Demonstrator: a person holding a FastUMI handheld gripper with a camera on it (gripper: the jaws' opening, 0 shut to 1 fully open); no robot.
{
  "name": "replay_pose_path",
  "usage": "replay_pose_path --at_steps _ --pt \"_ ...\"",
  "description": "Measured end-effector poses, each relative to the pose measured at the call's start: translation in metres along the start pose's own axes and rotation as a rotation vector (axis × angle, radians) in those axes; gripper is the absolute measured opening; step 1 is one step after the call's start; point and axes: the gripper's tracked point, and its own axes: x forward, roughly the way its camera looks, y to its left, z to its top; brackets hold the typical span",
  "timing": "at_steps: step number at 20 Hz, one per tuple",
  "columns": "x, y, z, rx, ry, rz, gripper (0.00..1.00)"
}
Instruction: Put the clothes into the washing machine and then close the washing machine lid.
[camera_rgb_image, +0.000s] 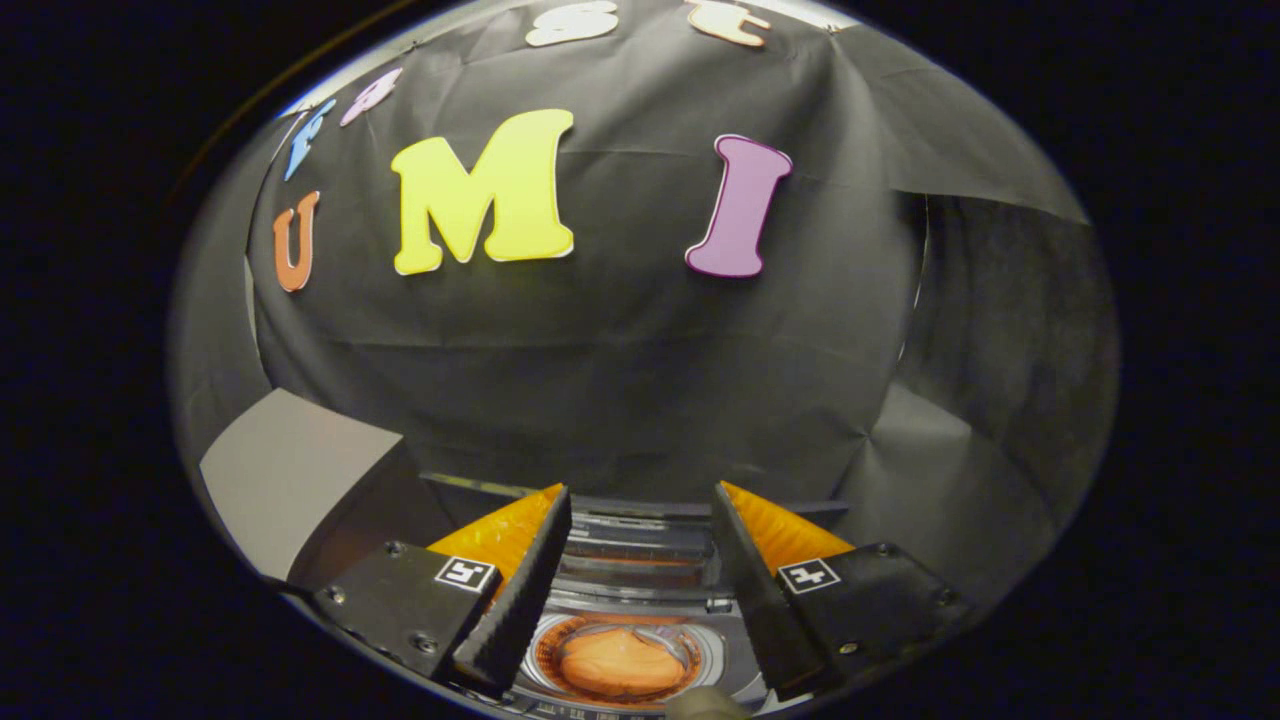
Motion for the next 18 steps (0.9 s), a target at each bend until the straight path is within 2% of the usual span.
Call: replay_pose_path --at_steps 6,13,18 --pt "0.039 0.013 0.015 0.019 0.023 0.009 0.88" --pt "0.085 0.020 -0.011 0.087 0.141 0.001 0.89" --pt "0.107 0.022 -0.029 0.073 0.176 -0.016 0.88"
